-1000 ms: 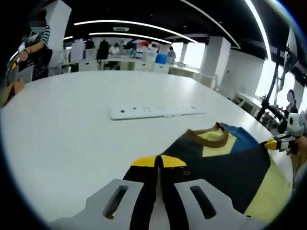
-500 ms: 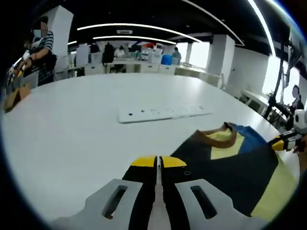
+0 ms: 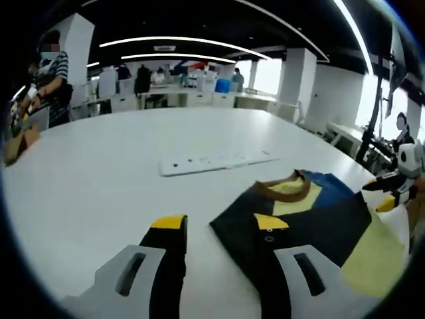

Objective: Fold the garment on the visible template until the final outline fits inside the template.

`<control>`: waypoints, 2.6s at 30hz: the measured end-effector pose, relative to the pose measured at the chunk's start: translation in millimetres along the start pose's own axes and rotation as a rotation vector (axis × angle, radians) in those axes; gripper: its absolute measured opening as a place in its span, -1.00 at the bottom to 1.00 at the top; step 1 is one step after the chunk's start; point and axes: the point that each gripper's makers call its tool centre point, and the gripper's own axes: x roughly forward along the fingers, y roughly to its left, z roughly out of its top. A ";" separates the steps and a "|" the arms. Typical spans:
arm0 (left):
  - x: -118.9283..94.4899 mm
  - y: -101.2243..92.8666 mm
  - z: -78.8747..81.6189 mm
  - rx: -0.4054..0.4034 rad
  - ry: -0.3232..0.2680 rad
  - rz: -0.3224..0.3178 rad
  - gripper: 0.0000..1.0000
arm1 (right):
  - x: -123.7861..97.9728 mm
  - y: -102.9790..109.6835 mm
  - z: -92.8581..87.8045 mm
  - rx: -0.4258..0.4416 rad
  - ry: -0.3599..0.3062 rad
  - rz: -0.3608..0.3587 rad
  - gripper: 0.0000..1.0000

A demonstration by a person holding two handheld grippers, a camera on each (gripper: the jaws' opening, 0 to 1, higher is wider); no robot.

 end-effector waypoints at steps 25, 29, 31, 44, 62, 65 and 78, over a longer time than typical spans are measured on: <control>-89.3 -74.0 -24.6 0.154 0.029 -0.210 0.73 | -47.3 53.7 -20.8 -0.097 0.072 0.137 0.80; -101.3 -81.6 -32.4 0.196 0.050 -0.247 0.82 | -59.8 64.6 -25.6 -0.067 0.067 0.189 0.84; -109.6 -87.8 -32.9 0.192 0.029 -0.274 0.85 | -65.6 68.6 -31.7 -0.086 0.080 0.201 0.86; -151.6 -108.1 -70.5 0.277 0.090 -0.351 0.98 | -96.9 86.3 -65.1 -0.171 0.149 0.261 0.87; -210.1 -139.9 -139.8 0.286 0.189 -0.432 0.85 | -127.0 97.6 -109.8 -0.215 0.196 0.250 0.67; -215.9 -144.0 -149.2 0.279 0.202 -0.439 0.79 | -130.4 101.0 -118.5 -0.234 0.206 0.247 0.58; -232.5 -147.9 -177.5 0.345 0.240 -0.437 0.26 | -137.4 102.7 -151.1 -0.300 0.266 0.205 0.15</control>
